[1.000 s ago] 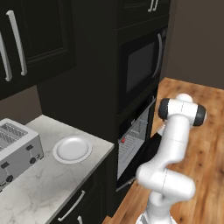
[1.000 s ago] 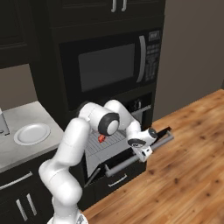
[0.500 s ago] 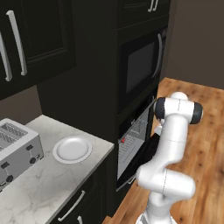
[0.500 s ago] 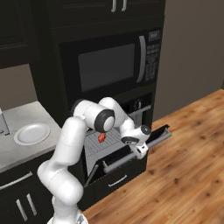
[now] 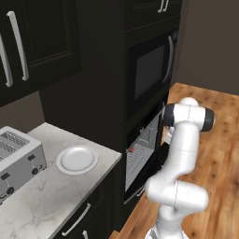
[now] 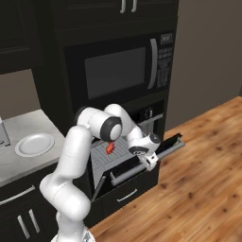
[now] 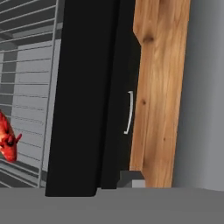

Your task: Place the fish on the rack of the oven, and slide the rack back inside. Close the oven door.

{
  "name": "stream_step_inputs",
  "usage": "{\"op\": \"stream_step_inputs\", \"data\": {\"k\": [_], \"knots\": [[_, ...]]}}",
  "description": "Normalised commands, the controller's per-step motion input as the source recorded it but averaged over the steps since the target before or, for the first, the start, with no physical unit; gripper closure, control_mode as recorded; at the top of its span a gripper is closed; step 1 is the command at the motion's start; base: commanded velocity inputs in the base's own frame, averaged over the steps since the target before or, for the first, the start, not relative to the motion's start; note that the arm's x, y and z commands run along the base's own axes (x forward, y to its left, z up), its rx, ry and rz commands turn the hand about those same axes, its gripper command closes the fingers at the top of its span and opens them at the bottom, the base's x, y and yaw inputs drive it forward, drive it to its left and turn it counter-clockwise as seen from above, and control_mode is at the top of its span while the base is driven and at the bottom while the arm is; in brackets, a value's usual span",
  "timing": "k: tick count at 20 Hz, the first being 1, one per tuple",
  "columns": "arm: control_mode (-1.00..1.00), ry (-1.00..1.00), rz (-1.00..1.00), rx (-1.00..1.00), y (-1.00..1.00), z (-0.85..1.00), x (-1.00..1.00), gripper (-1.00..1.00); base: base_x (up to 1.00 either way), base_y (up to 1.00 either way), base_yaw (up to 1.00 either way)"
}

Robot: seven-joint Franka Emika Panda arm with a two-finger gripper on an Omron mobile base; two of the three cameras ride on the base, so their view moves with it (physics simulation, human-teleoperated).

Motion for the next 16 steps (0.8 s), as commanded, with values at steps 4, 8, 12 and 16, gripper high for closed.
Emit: {"op": "stream_step_inputs", "data": {"k": [4,8,12,16], "knots": [[-1.0,0.1,0.41,0.49,0.74,0.6,0.28,-1.0,0.0,0.0,0.0],[-1.0,0.08,0.38,0.34,0.98,0.58,0.42,-1.0,0.0,0.0,0.0],[-1.0,0.05,0.32,0.3,1.0,0.62,0.46,-1.0,0.0,0.0,0.0],[-1.0,0.1,0.22,0.15,1.0,0.54,0.46,-1.0,0.0,0.0,0.0]]}}
